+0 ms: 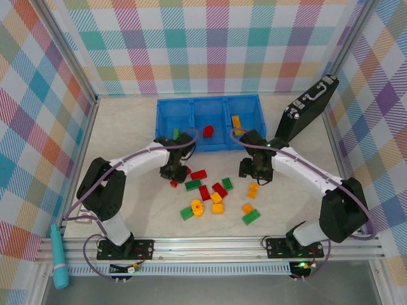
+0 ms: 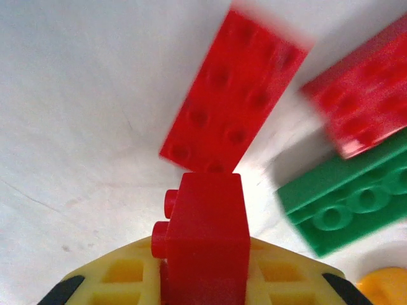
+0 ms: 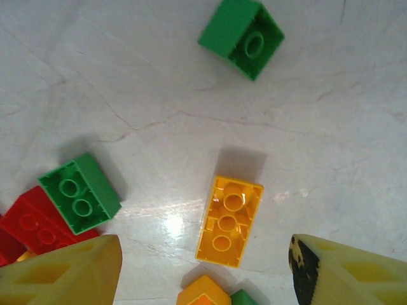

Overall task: Sort the legos into containers by color
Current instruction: Pick up the lego from the middle-left of the table, then place the lego in the container.

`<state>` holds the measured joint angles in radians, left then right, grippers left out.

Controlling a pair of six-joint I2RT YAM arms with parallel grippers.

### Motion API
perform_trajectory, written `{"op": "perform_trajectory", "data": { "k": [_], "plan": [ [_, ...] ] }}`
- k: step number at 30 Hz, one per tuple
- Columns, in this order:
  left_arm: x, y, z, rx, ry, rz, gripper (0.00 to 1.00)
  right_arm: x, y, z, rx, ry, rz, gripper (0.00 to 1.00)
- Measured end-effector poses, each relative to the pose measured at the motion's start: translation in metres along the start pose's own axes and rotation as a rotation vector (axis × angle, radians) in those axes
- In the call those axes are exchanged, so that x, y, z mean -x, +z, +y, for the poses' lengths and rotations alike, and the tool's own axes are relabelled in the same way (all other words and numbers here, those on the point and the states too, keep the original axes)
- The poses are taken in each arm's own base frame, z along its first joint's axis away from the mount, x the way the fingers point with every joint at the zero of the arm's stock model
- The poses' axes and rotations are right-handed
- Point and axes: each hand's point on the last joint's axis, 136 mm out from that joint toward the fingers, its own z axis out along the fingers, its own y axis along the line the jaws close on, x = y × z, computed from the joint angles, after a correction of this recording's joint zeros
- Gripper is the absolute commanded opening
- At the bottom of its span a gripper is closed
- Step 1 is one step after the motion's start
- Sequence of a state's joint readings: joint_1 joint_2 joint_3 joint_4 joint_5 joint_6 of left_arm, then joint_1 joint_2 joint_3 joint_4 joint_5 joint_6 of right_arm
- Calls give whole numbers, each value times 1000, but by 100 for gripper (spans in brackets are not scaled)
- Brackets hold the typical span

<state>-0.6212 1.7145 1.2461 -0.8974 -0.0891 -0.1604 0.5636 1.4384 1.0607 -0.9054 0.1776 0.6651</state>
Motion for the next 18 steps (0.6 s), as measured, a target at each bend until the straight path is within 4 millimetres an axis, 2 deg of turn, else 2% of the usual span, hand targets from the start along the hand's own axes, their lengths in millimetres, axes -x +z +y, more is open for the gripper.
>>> {"op": "perform_trajectory", "data": {
  "k": [5,8,12,18],
  "plan": [
    [85,-69,-15,-45,8,-245,10,-18,26,-7,22,57,46,70],
    [119,-90,-19,-47,14,-334,10,-21,35,-10,37,85,61,70],
    [154,-96,-24,-38,20,-400,9,-14,38,-5,69,101,44,71],
    [197,-84,-29,-28,16,-451,9,-12,47,-3,80,117,46,70]
  ]
}}
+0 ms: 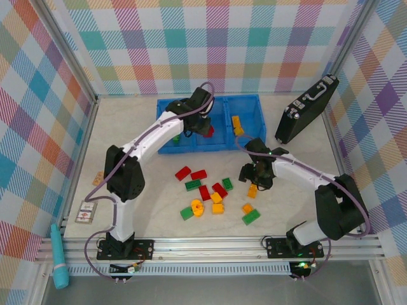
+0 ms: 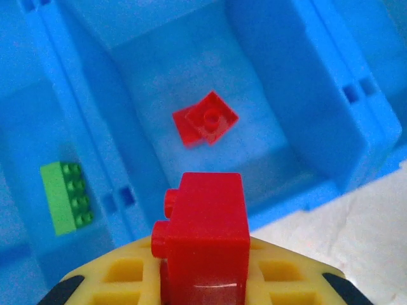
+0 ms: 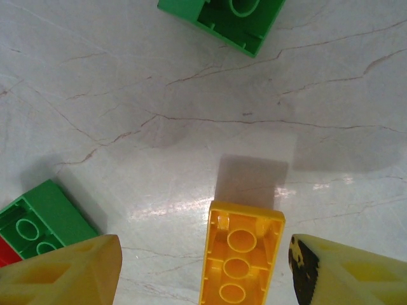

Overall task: Sort the legos into containers by color
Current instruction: Place the lego in the container, then pick up the lego from the bottom-center of the table.

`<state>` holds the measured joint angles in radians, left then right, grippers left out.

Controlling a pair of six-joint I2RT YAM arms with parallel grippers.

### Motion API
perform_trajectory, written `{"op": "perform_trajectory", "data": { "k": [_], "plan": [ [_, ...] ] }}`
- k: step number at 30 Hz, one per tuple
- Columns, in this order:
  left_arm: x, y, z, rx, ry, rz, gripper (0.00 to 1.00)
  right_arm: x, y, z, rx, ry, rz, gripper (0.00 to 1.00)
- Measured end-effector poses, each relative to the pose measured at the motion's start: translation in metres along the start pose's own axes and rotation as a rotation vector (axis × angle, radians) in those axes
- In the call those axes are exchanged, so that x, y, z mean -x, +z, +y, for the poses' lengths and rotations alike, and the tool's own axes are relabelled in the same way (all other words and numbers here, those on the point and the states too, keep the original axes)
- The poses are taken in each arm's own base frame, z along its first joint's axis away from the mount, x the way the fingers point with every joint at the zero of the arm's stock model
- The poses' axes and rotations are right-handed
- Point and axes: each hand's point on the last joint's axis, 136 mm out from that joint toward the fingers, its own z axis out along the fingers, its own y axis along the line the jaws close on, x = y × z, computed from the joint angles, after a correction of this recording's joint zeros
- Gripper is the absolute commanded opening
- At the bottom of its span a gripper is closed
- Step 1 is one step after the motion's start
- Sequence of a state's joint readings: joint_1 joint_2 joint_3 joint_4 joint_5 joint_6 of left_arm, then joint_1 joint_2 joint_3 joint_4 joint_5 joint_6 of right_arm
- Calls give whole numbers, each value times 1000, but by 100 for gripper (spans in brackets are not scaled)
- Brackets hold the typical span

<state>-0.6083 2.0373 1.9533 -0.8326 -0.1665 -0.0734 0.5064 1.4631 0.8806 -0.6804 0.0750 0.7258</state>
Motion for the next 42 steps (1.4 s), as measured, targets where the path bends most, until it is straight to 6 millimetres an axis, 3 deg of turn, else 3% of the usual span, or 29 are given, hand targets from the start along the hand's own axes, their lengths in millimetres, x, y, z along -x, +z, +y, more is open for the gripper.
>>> {"op": "perform_trajectory", "data": {
  "k": [5,12,22,25,31,33,36,39,42],
  "plan": [
    [19,21,1,7,-4,-29,9,-7,8,-6,-14,27,22,70],
    [28,43,9,16,-20,-32,10,-11,14,-10,-29,50,41,70],
    [35,63,5,-14,-3,-27,49,-13,26,-12,-52,59,64,65],
    [38,61,5,-18,-1,-37,52,-15,30,-14,-66,60,78,64],
    [42,58,9,-13,14,-47,56,-16,31,-19,-82,68,87,48],
    [44,51,12,-8,21,-54,57,-16,32,-22,-94,71,92,43],
    [55,23,19,7,35,-95,59,-16,32,-25,-108,74,95,35],
    [72,-30,29,21,38,-182,60,-15,31,-24,-112,67,100,30],
    [70,-87,43,31,19,-257,61,-15,30,-23,-117,49,113,27]
  ]
}}
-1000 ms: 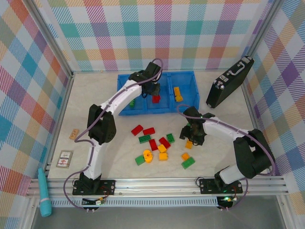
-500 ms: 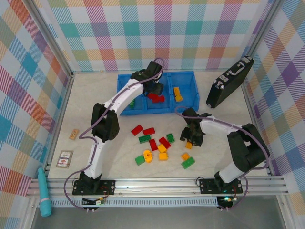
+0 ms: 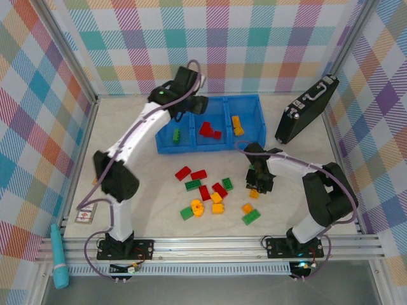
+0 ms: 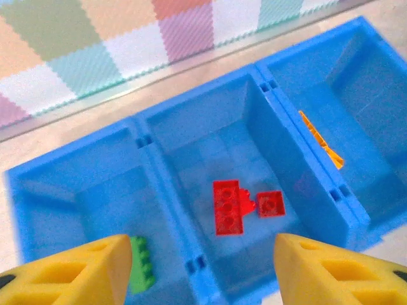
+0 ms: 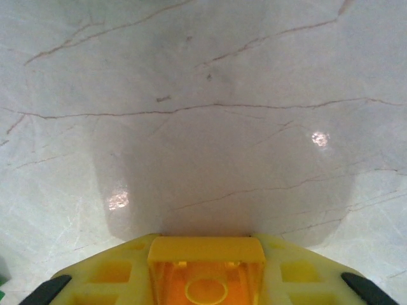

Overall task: Sort the legos into containers by color
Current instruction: Pick up the lego from the bottom-center of the table, then place the lego in the container.

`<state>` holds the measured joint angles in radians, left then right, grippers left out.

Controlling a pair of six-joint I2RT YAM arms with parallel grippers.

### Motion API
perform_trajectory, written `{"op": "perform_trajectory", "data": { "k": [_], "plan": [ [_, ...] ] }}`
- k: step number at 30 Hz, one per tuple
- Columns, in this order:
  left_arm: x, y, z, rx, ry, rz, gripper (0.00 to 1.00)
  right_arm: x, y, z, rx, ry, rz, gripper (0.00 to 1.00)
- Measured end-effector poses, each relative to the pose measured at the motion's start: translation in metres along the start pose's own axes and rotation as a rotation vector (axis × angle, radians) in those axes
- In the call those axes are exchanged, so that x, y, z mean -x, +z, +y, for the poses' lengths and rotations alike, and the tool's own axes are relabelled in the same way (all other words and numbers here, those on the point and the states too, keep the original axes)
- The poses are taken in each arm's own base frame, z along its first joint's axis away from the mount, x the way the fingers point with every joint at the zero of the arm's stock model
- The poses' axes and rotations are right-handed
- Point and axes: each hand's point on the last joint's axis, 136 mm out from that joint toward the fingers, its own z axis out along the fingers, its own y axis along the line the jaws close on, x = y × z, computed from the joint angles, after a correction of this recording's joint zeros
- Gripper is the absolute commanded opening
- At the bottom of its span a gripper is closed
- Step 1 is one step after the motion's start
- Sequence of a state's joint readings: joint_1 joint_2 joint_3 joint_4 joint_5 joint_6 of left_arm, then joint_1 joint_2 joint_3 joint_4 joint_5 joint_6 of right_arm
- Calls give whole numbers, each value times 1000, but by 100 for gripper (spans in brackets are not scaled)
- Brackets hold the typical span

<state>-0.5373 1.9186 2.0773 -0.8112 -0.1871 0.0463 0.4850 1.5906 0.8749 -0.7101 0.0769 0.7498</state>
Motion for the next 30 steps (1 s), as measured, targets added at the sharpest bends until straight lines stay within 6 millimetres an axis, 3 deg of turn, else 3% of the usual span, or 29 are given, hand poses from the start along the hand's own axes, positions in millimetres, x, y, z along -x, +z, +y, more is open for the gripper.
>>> {"op": "perform_trajectory", "data": {
  "k": [2,5,9,14,19,25,30],
  "plan": [
    [-7,-33,12,16,-9,-23,61,6,-4,6,12,-23,-13,26],
    [-34,-59,25,41,-17,-2,61,23,-24,20,38,-66,-60,26],
    [-91,-57,30,52,-6,109,62,53,-60,38,66,-129,-157,26],
    [-169,-48,18,-31,36,267,63,94,-112,54,89,-203,-304,26],
    [-207,-54,16,-63,56,313,63,140,-146,65,85,-257,-430,26],
    [-219,-41,10,-86,45,317,63,188,-140,84,48,-321,-484,26],
    [-233,-21,4,-99,34,346,63,213,-125,98,26,-364,-501,27]
  ]
}}
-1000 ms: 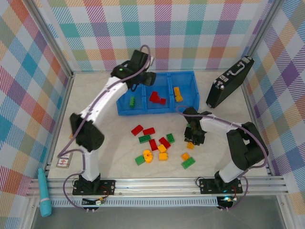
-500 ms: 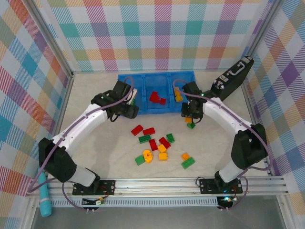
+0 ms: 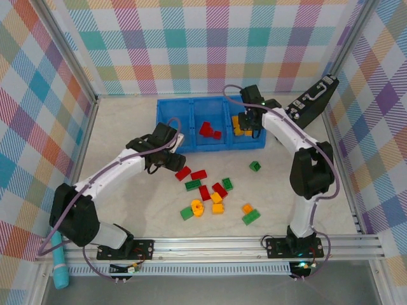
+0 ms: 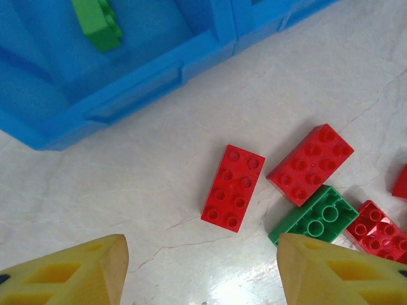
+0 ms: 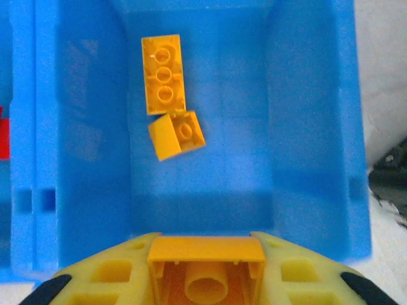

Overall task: Sort the legos into containers by color
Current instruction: Place the lego in the container.

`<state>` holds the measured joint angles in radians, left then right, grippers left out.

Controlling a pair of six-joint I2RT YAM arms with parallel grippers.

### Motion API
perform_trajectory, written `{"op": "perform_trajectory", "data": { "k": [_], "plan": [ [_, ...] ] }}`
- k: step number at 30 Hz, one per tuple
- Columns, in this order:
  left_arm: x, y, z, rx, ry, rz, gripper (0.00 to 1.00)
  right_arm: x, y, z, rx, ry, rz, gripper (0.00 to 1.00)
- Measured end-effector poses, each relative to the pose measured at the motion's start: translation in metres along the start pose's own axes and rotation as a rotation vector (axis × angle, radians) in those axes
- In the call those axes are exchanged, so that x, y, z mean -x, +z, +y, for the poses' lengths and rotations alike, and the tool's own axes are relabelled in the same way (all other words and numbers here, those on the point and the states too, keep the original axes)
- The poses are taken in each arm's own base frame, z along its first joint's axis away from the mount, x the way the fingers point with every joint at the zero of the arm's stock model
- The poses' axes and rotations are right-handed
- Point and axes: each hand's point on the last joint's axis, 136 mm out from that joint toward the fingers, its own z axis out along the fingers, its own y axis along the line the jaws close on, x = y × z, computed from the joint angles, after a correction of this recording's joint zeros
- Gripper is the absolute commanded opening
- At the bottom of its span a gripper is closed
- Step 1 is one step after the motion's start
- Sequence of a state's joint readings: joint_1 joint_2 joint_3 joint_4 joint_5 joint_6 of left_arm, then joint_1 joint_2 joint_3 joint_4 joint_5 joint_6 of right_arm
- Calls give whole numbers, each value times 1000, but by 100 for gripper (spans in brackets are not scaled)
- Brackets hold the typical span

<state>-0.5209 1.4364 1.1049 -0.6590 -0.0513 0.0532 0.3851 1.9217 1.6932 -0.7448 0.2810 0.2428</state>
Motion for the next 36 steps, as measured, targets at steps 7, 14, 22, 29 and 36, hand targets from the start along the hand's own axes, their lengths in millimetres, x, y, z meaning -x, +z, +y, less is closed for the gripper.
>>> {"op": "perform_trajectory", "data": {
  "k": [7,14,22,29,36],
  "plan": [
    [-16,38,-1,3,34,102,63,21,24,10,7,-23,-25,28],
    [-29,61,-3,-4,75,176,64,33,41,15,-5,-51,-41,30],
    [-41,77,-6,-8,118,233,64,33,63,19,-11,-76,-21,35],
    [-40,88,-14,-22,137,252,64,31,68,19,-12,-78,-12,44],
    [-42,90,-23,-59,155,259,64,33,67,18,-12,-90,-19,52]
  ]
}}
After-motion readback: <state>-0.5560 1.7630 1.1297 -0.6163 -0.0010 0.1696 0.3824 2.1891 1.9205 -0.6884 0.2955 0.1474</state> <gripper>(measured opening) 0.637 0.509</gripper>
